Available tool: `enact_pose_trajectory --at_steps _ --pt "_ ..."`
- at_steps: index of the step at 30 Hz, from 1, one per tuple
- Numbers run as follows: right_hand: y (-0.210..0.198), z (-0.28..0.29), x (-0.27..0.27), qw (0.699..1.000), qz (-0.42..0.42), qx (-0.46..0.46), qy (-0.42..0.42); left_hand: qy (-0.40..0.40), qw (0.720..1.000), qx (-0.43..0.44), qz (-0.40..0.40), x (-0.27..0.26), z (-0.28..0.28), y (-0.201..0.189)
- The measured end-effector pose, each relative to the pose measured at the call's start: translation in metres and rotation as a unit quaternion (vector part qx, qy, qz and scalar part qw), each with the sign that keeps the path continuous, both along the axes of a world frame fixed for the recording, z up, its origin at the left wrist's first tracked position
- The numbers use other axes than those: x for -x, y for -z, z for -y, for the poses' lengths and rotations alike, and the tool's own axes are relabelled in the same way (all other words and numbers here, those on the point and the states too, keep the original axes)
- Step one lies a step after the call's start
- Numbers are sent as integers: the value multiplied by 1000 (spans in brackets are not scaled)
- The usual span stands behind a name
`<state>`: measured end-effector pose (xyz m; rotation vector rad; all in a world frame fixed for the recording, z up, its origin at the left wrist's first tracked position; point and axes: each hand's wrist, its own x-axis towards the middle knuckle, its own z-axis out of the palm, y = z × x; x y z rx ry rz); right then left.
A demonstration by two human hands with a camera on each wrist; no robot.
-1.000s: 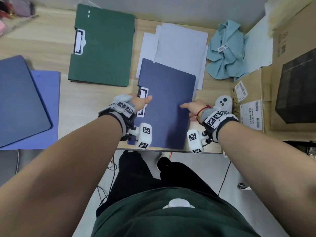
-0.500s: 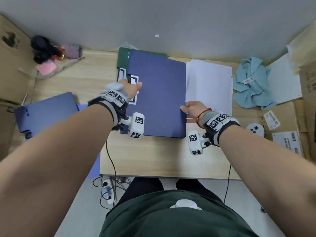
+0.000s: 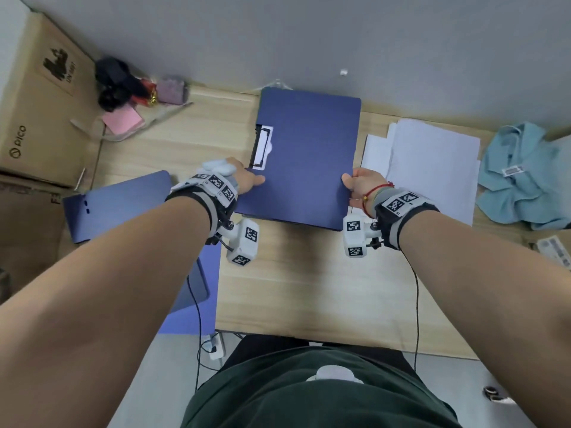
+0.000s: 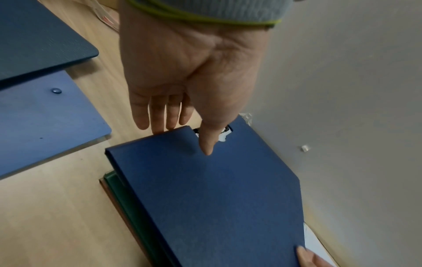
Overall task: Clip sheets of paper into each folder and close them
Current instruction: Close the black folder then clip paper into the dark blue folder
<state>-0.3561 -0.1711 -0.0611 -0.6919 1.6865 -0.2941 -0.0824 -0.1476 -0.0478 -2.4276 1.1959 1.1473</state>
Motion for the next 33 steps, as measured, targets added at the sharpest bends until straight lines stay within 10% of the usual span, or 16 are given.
enact_pose_trajectory --at_steps 27,33 --pt "16 44 -28 915 -277 -37 -291 100 993 40 -36 4 8 33" --pt "-10 40 -58 930 -282 50 -229 -71 990 90 -81 -15 4 12"
